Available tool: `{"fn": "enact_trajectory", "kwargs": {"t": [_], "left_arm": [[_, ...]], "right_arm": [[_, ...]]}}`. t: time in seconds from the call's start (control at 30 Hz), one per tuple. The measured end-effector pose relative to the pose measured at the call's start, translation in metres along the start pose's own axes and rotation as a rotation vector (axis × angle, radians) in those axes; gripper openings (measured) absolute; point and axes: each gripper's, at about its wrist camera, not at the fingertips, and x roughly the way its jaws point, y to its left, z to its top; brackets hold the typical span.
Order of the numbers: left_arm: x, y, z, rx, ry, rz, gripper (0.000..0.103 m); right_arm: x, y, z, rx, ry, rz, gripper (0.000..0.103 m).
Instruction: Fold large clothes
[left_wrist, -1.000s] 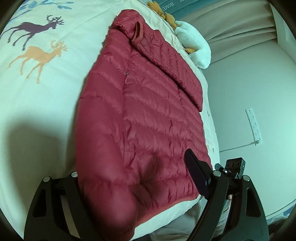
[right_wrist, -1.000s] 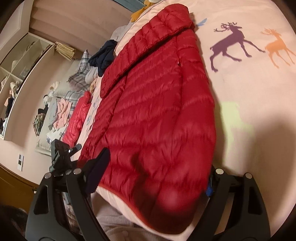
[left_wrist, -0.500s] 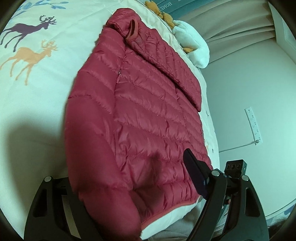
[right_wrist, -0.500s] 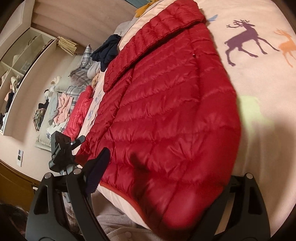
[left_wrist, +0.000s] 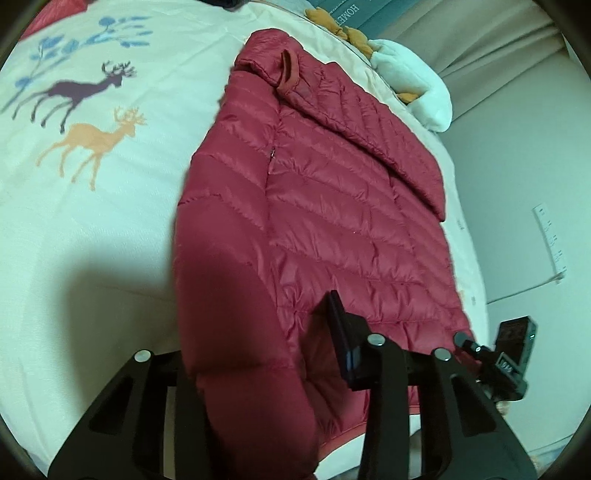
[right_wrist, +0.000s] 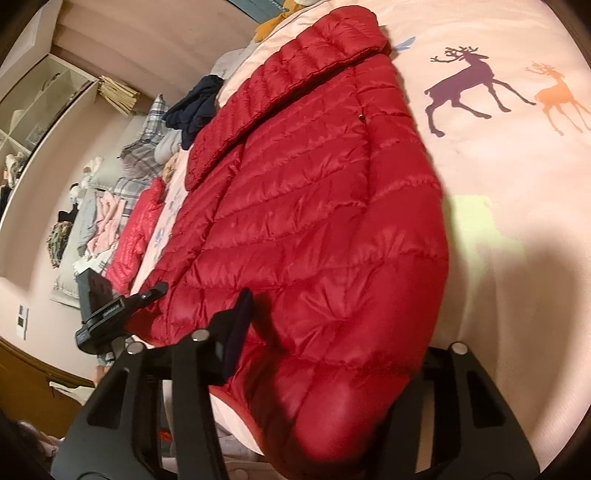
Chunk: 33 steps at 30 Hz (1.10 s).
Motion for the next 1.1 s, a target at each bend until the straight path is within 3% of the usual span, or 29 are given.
{"fn": "enact_trajectory", "kwargs": {"t": [0.17, 0.33, 0.67, 1.1], "left_arm": [[-0.004, -0.012, -0.001, 0.054, -0.023, 0.084, 0.028], [-0.012, -0.017, -0.002, 0.077, -0.055, 0.102, 0.017], [-0.03, -0.042, -0.006, 0.163, -0.138, 0.127, 0.012], [-0.051, -0.065, -0.002, 0.214, -0.159, 0.056, 0.012]], "right_arm": [[-0.002, 0.013, -0.003, -0.046, -0.032, -0.028, 0.027], [-0.006, 0.019, -0.003, -0.07, -0.06, -0.035, 0.019], [-0.023, 0.038, -0.001, -0.135, -0.116, -0.011, 0.015], [-0.047, 0.046, 0.009, -0.145, -0.165, 0.11, 0.015]]}}
